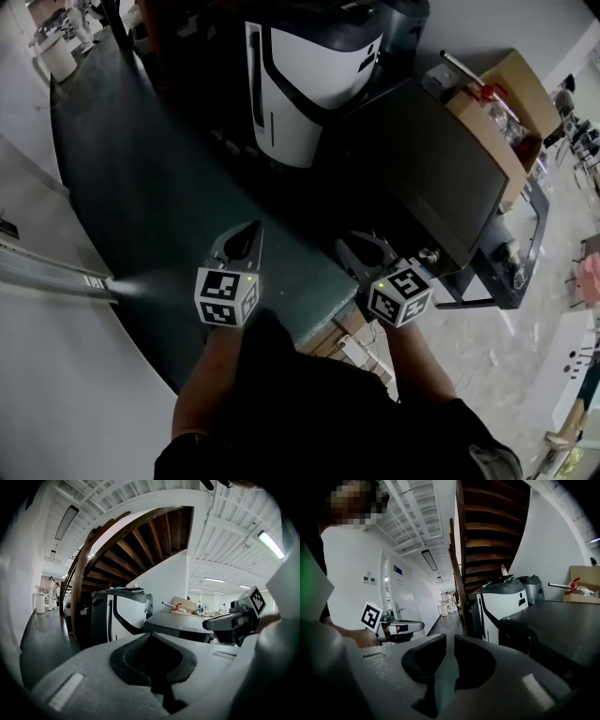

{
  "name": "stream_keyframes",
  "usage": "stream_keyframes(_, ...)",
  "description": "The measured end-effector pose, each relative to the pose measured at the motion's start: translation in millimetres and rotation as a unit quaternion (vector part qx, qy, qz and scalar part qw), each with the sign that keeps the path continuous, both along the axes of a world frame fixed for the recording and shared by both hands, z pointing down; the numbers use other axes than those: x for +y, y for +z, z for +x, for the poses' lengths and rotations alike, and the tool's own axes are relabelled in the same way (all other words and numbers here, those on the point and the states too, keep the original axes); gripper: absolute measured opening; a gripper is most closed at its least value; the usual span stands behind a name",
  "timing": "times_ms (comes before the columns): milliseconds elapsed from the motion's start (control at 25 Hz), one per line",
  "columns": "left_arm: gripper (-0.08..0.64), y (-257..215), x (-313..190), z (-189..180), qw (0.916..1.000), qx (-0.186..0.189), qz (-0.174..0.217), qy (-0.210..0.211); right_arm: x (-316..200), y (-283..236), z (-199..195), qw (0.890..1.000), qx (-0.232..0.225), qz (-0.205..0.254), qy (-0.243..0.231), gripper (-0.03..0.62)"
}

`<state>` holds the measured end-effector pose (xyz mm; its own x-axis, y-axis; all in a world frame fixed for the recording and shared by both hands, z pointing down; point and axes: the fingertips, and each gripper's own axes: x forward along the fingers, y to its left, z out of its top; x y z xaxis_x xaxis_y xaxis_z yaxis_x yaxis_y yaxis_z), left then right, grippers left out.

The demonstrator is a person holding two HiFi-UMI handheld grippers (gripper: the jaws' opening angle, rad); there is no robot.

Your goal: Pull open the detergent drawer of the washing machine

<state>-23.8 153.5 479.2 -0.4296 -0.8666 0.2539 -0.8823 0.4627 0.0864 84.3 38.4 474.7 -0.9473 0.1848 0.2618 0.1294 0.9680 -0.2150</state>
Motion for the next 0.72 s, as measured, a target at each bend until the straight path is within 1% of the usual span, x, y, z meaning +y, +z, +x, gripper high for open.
stream_keyframes(120,0.011,-15,6,-22,0.9996,0.014,-0.012,0.019,9,-22,-26,1.0,0.005,-0.007,0.009,0.058)
stream_keyframes(320,0.011,-45,-2,-50,0.9984,0.01,-0.013,0.054,12,-53,-59,1.0,0.003,-0.015,0.026,0.058)
stream_keyframes(480,0.011,-56,-5,-57,0.998,0.015,-0.006,0.06,14,-50,-64,0.999,0.019,-0.019,0.031,0.058)
stream_keyframes(720,0.011,-45,-16,-66,0.9966,0.036,-0.019,0.072,1,-47,-72,0.998,0.027,-0.032,0.042,0.058)
